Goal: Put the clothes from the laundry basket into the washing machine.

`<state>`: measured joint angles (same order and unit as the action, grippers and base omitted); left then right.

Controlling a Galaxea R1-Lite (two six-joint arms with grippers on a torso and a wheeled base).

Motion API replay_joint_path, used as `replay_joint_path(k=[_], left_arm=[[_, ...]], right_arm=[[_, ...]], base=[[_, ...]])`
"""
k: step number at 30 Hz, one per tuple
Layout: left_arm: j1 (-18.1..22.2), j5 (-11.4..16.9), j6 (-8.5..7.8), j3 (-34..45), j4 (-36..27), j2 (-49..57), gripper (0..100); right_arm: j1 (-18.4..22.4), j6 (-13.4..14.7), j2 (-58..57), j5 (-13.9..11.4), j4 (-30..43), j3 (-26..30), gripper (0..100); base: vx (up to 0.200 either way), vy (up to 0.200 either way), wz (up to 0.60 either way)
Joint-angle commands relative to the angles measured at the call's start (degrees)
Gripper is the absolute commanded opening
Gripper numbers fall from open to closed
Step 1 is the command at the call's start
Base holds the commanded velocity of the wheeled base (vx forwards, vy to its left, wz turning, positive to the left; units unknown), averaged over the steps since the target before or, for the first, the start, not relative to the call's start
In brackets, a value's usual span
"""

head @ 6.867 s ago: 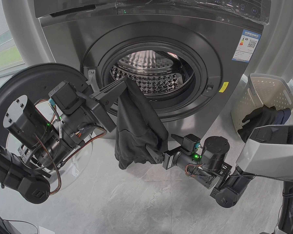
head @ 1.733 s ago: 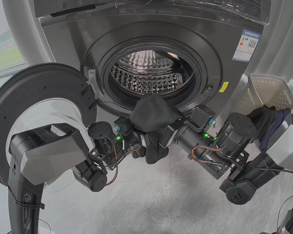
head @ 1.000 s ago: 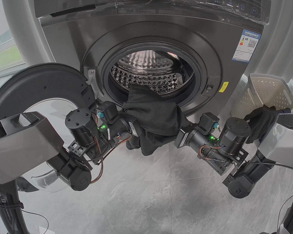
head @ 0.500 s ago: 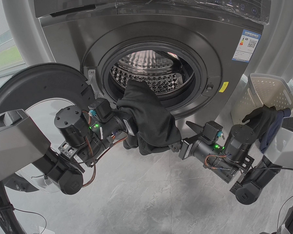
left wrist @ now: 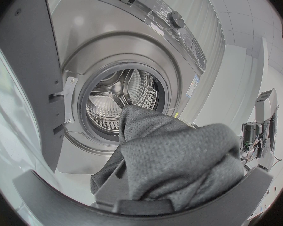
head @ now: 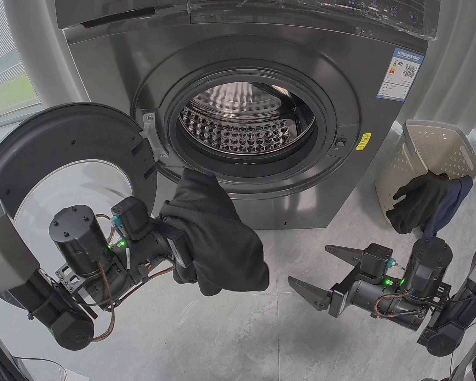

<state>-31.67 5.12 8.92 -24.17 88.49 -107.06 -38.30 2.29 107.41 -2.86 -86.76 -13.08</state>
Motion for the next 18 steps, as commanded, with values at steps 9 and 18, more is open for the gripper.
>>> replay_joint_path(k=[9,18], left_arm=[[-0.3,0.2,-0.66,3.7,0.0,3.2,0],[-1.3,0.4,-2.42,4.8,0.0,2.9,0]], right_arm=[[8.4,2.4,1.8,3.0,-0.2,-2.2,100],[8.2,2.5,1.8,3.2,-0.3,-2.3,100]], base=[[0.000,0.000,0.00],[0.067,0.000,0.00]])
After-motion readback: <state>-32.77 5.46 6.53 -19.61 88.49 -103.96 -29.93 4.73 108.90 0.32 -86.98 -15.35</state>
